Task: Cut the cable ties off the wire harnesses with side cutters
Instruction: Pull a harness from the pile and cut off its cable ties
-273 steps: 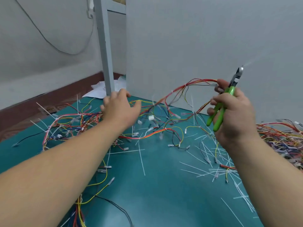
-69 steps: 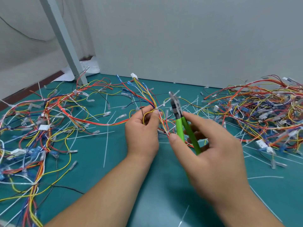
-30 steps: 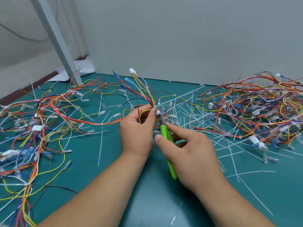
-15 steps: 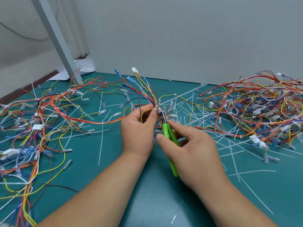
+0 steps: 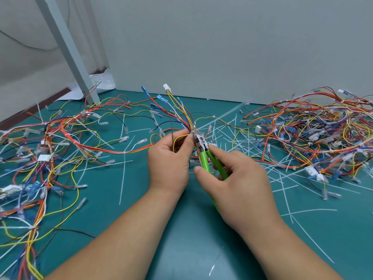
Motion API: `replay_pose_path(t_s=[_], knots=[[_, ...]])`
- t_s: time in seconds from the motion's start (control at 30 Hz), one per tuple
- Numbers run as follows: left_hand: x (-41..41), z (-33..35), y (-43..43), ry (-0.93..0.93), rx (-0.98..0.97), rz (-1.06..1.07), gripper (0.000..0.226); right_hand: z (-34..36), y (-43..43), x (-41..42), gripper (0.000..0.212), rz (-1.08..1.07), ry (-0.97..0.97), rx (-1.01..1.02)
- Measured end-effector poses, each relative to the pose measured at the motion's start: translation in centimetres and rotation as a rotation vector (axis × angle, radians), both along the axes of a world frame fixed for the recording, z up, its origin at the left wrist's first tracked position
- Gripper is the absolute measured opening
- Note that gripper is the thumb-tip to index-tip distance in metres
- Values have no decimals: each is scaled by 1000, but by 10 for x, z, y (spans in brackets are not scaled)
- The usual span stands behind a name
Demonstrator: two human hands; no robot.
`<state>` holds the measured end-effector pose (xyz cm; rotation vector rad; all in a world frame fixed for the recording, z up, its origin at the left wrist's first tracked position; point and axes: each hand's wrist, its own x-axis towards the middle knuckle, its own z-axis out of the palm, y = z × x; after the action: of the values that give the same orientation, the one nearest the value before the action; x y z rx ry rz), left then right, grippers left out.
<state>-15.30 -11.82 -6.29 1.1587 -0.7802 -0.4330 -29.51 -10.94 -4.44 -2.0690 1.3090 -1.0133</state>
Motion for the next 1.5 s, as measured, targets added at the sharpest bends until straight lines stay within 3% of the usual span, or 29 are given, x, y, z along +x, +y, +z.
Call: replay_pose_path(t_s=[0.37,1.27,1.5], knots=[[0,1,0,42,24,-3,19,-1,-2,0,63,9,4,15],[-1,5,2,27,22,-24,38,-3,-3,-1,63,14,-9,-1],[-1,3,2,40,40,-15,23,-3,-4,-1,65,11,28,7]])
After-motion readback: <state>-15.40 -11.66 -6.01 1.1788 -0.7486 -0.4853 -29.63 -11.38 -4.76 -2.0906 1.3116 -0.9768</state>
